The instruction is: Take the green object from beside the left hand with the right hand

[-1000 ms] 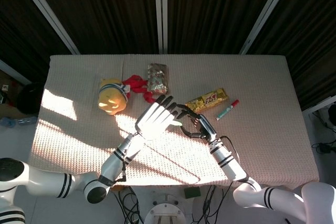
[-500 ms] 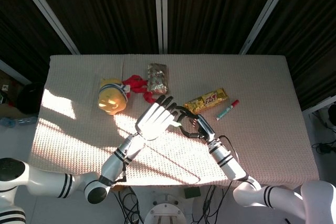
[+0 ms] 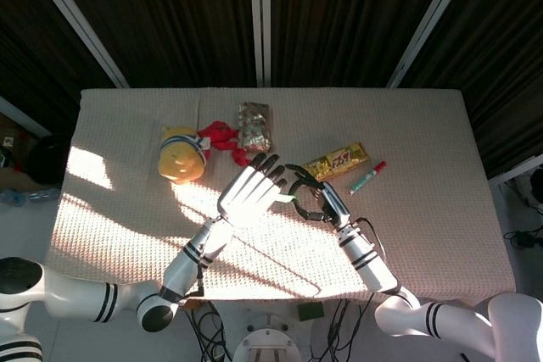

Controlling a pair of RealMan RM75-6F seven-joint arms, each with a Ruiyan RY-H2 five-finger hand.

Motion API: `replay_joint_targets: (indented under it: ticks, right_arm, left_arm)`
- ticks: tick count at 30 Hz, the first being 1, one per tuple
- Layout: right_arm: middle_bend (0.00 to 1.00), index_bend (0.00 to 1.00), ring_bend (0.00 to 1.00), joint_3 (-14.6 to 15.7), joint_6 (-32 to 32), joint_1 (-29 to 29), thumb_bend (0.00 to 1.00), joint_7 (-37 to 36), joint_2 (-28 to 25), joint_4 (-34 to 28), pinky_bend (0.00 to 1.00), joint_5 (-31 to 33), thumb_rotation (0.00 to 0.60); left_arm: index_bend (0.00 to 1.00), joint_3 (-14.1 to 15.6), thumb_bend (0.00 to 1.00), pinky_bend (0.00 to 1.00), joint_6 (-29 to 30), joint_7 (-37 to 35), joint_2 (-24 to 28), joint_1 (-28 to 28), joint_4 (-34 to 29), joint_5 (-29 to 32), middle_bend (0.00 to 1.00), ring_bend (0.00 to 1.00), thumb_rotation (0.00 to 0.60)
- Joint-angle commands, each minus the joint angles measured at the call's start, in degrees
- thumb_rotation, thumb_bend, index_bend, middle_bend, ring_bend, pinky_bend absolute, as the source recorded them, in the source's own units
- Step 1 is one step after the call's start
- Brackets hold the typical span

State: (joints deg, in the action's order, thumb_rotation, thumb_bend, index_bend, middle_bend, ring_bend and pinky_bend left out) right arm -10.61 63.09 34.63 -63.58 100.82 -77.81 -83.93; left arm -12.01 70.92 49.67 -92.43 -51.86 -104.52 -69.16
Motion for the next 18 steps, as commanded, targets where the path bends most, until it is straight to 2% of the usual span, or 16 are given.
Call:
replay_joint_targets:
  ticks: [1, 18]
  right_arm:
    - [0.08, 0.56, 0.0, -0.5, 1.0, -0.8, 0.48, 2.9, -0.6, -1.8, 0.0, 1.0, 0.6]
    - [0.07, 0.57, 0.0, -0.2, 3.2, -3.8, 0.49, 5.7, -4.0, -4.6, 0.0, 1.8, 0.6]
  left_arm:
    - [0.62, -0.1, 0.3, 0.28, 0.7, -0.5, 0.0, 0.4, -0.1, -0.6, 0.38, 0.23, 0.6]
    - [0.63, 0.2, 0.3, 0.28, 3.4, -2.3, 2.7, 3.4, -1.6, -3.6, 0.38, 0.23, 0.6]
